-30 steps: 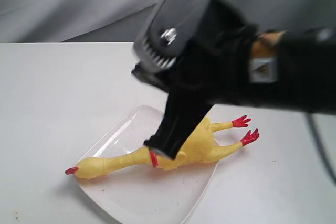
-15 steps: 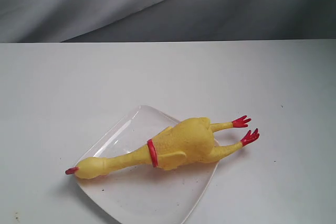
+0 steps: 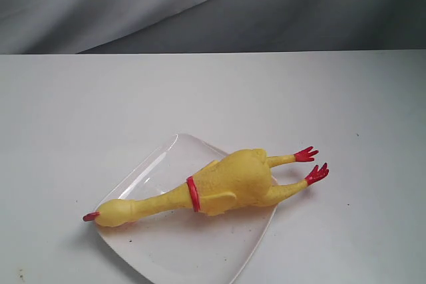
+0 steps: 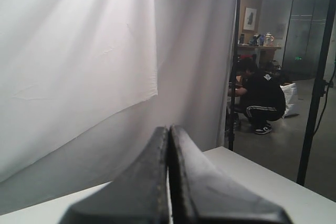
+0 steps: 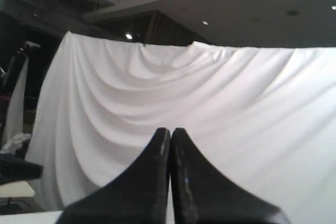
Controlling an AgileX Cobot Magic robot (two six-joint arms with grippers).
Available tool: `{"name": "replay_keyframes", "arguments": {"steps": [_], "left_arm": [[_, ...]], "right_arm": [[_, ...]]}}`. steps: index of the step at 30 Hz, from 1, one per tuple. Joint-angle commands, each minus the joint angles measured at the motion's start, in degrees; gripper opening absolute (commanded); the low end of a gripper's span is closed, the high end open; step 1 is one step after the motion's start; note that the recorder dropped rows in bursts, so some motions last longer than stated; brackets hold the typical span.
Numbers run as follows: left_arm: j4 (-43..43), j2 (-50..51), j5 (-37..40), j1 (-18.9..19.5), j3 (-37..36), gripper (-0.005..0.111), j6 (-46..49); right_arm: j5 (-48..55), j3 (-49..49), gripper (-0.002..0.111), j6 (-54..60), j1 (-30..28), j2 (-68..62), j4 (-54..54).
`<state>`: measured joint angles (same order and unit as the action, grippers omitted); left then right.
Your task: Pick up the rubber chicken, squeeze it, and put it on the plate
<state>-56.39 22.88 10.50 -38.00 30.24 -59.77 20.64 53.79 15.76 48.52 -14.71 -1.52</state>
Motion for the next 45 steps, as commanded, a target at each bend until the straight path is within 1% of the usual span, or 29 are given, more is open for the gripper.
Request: {"name": "replay_keyframes", "arguments": {"steps": [1, 2, 4, 6, 9, 14, 17, 20, 27, 28, 29, 34, 45], "left_arm": [[0.2, -0.2, 0.3, -0.2, -0.3, 0.001, 0.3], [0.2, -0.2, 0.3, -0.2, -0.3, 0.001, 0.3], [0.2, -0.2, 0.3, -0.2, -0.3, 0.001, 0.3], [0.2, -0.2, 0.3, -0.2, -0.3, 0.001, 0.3], [0.2, -0.2, 0.3, -0.2, -0.3, 0.001, 0.3], [0.2, -0.2, 0.3, -0.2, -0.3, 0.001, 0.3], [0.2, -0.2, 0.3, -0.2, -0.3, 0.001, 0.3], [0.2, -0.2, 0.3, -0.2, -0.3, 0.001, 0.3], [0.2, -0.2, 0.3, -0.2, -0.3, 0.001, 0.3], [0.2, -0.2, 0.3, -0.2, -0.3, 0.001, 0.3], [0.2, -0.2, 0.3, -0.2, -0.3, 0.001, 0.3], [0.2, -0.2, 0.3, -0.2, -0.3, 0.001, 0.3], [0.2, -0.2, 0.3, -0.2, -0.3, 0.001, 0.3]], "right_arm": [[8.5, -3.2, 0.000, -5.6, -14.4, 2.7, 5.0], [8.5, -5.6, 0.000, -6.0, -20.9, 3.9, 5.0], [7.6, -10.3, 0.000, -8.0, -30.6, 6.0, 4.2], [6.7, -15.3, 0.000, -11.7, -38.5, 8.7, 4.1], [6.6, -19.8, 0.000, -12.2, -44.4, 11.4, 2.0], [6.6, -27.9, 0.000, -12.2, -49.9, 14.7, 0.9], [6.0, -33.9, 0.000, -12.2, -51.9, 14.7, 0.8], [3.0, -40.3, 0.000, -12.9, -52.0, 14.7, 0.5], [-8.2, -53.8, 0.000, -13.2, -52.0, 14.7, -1.6], [-8.5, -53.8, 0.000, -13.4, -52.0, 14.7, -1.7], [-5.8, -53.8, 0.000, -13.6, -52.0, 14.7, -1.4], [-1.3, -53.8, 0.000, -14.2, -52.0, 14.7, -1.5], [-1.5, -53.8, 0.000, -14.2, -52.0, 14.7, -1.5]]}}
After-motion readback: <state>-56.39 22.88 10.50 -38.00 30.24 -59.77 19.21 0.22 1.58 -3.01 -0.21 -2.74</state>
